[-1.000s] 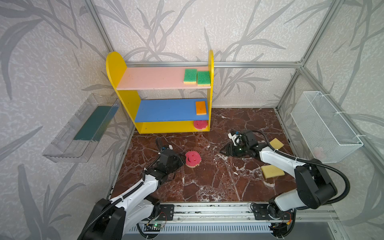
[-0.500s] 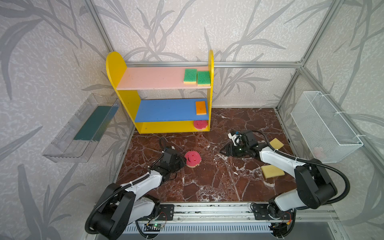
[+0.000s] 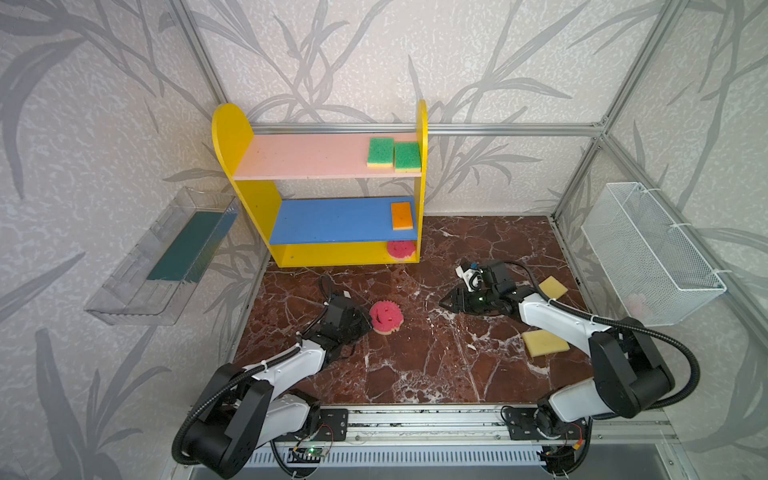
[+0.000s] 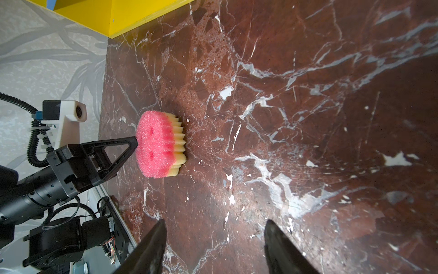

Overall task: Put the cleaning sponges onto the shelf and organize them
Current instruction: 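Hold the pink sponge with the left gripper while the right gripper draws back, then carry the pink smiley sponge to the blue shelf with the left gripper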

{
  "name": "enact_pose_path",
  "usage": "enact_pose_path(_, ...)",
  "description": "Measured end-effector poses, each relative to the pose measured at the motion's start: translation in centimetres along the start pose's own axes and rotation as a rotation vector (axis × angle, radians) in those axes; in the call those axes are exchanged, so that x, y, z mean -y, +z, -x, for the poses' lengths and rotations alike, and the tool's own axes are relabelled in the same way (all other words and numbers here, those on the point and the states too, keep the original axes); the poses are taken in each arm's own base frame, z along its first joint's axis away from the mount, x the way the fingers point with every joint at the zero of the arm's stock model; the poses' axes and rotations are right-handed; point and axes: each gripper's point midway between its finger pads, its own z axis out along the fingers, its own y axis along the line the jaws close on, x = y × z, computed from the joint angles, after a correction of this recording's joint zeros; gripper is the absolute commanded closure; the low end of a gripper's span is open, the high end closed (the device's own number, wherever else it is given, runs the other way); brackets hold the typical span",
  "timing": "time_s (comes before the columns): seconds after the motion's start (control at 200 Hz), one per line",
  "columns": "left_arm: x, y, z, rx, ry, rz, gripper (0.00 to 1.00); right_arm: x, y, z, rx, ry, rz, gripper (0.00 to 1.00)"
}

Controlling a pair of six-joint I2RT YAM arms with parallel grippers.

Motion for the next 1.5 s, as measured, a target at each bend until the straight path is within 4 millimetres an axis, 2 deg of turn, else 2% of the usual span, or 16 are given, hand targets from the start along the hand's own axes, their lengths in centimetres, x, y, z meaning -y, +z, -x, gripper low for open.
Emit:
enact_pose_path(0.225,0.3,-0.6,0.9,0.045,-0.037,-0.006,1.00,0.0,-0.1,0.0,0.002,0.000,0.000,0.35)
enact_pose_path(0.465,2.0,-1.3,4.9,0.168,-0.082,-0.015,1.00,-0.1,-0.5,0.4,0.019,-0.002,0.002,0.35)
enact_pose_path(0.78,2.3,2.2,9.6,0.253,-0.188,0.003,1.00,0.4,-0.8,0.9,0.033,0.009,-0.005,0.35)
enact_pose_path(1.03,3.7,4.3,13.7,0.334,-0.215,-0.027,1.00,0.8,-1.0,1.2,0.040,0.013,-0.010,0.35)
enact_pose_path(1.344,3.4,6.0,18.0,0.397,-0.248,-0.016,1.00,0.8,-1.0,1.2,0.041,0.013,-0.010,0.35)
enact_pose_path(1.499,4.0,6.7,19.9,0.421,-0.247,-0.023,1.00,0.8,-1.0,1.2,0.041,0.013,-0.011,0.35)
